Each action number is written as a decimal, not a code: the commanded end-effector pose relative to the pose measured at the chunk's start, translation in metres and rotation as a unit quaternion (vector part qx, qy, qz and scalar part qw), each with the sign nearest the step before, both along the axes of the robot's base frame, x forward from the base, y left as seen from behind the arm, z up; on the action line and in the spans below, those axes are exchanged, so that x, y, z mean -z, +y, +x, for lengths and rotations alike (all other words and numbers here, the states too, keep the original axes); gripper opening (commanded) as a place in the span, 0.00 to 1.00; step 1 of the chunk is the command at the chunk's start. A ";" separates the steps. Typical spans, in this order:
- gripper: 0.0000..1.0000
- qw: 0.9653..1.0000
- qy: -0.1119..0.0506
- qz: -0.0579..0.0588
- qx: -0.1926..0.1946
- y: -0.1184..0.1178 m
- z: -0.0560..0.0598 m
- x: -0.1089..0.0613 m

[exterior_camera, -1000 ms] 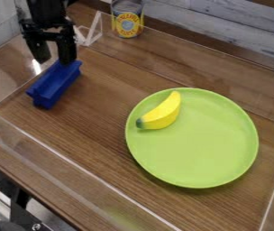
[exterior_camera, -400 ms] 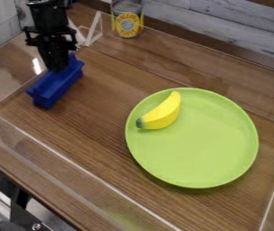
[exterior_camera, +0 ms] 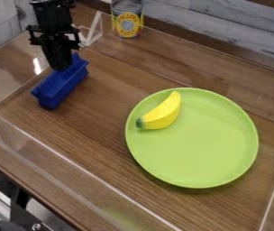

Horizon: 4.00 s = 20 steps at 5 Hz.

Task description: Put the blue object in the green plate

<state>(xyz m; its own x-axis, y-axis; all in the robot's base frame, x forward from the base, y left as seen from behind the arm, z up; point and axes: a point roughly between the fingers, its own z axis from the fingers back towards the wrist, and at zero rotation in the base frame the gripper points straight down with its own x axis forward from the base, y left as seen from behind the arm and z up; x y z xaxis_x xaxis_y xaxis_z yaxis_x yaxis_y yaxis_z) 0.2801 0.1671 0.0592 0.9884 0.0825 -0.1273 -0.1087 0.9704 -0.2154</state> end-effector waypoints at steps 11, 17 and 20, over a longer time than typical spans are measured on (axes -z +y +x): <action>0.00 0.986 -0.139 -0.015 0.092 -0.233 0.030 -0.136; 0.00 0.986 -0.129 0.019 0.106 -0.284 0.063 -0.087; 0.00 0.984 -0.138 0.034 0.106 -0.283 0.057 -0.091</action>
<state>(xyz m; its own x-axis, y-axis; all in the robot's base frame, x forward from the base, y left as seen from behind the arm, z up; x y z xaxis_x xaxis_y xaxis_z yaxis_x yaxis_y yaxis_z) 0.3361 -0.1125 0.1200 0.9910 -0.1227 0.0530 0.1288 0.9826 -0.1341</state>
